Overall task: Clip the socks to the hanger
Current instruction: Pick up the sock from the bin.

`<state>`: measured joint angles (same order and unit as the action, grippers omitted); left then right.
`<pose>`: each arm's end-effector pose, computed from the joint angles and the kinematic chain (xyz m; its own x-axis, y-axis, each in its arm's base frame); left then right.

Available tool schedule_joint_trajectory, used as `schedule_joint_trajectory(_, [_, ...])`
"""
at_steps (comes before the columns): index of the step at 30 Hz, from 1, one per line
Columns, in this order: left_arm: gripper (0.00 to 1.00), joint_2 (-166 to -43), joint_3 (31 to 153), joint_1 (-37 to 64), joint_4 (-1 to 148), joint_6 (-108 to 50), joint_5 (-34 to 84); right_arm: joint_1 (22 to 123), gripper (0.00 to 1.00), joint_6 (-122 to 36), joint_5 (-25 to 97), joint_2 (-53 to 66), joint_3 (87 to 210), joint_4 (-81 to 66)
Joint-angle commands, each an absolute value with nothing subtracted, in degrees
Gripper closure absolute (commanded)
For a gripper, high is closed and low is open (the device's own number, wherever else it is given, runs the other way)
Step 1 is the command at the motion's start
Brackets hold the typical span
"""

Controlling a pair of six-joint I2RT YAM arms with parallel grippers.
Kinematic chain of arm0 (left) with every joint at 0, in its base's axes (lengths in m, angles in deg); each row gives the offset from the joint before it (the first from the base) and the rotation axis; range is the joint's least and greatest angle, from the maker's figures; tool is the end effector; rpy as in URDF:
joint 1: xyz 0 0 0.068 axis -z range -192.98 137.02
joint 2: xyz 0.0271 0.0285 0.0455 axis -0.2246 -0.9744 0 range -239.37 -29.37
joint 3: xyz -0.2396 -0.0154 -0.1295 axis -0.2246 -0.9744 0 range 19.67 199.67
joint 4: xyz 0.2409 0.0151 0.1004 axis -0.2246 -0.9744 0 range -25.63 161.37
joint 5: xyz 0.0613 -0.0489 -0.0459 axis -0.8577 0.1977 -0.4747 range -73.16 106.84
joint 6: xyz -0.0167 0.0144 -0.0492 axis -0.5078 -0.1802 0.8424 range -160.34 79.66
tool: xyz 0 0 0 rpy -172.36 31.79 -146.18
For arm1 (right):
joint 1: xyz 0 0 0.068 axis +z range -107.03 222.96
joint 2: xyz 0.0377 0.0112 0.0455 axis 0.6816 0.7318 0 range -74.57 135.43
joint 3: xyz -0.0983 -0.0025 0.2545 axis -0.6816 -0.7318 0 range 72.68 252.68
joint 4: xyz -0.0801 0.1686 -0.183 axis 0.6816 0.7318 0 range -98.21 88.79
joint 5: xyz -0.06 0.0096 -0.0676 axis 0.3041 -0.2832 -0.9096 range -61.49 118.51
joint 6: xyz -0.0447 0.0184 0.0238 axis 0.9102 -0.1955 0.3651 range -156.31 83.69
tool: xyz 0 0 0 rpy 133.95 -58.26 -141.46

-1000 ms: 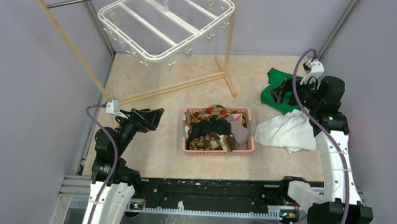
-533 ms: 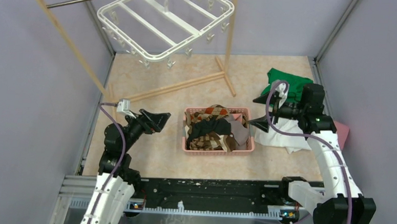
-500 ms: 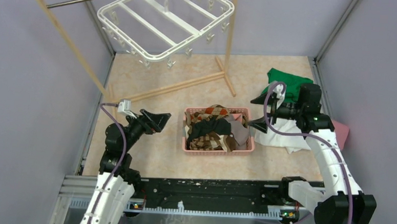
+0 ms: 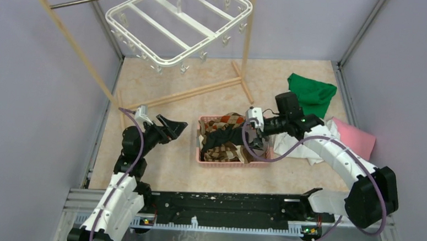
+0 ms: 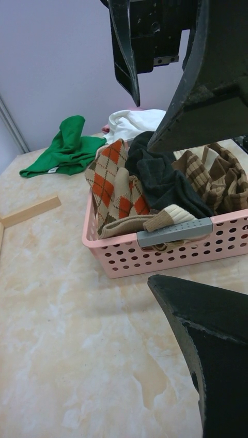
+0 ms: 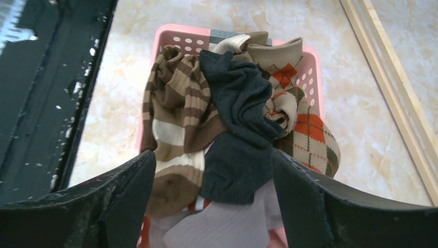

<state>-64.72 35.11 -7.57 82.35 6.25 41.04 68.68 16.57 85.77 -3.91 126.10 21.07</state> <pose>0.1584 -0.0297 0.2226 -0.4615 -0.6219 -0.6327 0.2240 0.6084 -0.7614 0.2109 0.1348 0.2798 0.2085 -0.3783 -0.9019 -0.9776 -0.1085 -0.1806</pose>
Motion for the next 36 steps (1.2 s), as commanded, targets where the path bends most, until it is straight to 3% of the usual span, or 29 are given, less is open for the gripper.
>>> schedule_joint_trajectory(1, [0.07, -66.5, 36.72, -7.53, 88.68, 5.97, 42.39, 73.29, 0.23, 18.9, 77.42, -0.05, 130.82, 15.59])
schedule_joint_trajectory(4, [0.07, -67.32, 37.04, -7.53, 89.22, 4.83, 41.93, 74.51, 0.34, 17.4, 75.02, 2.96, 132.5, 13.08])
schedule_joint_trajectory(7, [0.07, -67.96, 37.39, -7.53, 89.44, 3.64, 41.37, 74.94, 0.39, 17.82, 72.8, 5.52, 133.67, 12.8])
schedule_joint_trajectory(11, [0.09, -68.86, 37.72, -7.61, 89.69, 2.63, 41.35, 75.1, 0.45, 21.97, 71.47, 9.7, 136.45, 18.04])
schedule_joint_trajectory(16, [0.1, -69.82, 37.77, -7.58, 90.72, 2.32, 41.34, 75.31, 0.6, 22.31, 69.74, 13.87, 140.31, 22.49])
schedule_joint_trajectory(22, [0.13, -71.21, 39.06, -7.59, 91.63, 1.27, 42.5, 75.39, 1.0, 21.96, 70.99, 14.09, 141.64, 26.08])
schedule_joint_trajectory(28, [0.14, -70.36, 40.04, -7.53, 93.62, -0.85, 47.19, 75.26, 1.0, 16.27, 73.7, 5.81, 141.44, 23.95])
schedule_joint_trajectory(36, [0.11, -65.78, 35.98, -7.53, 108.93, -2.14, 57.62, 74.51, 1.0, 6.82, 76.44, -2.72, 142.54, 21.32])
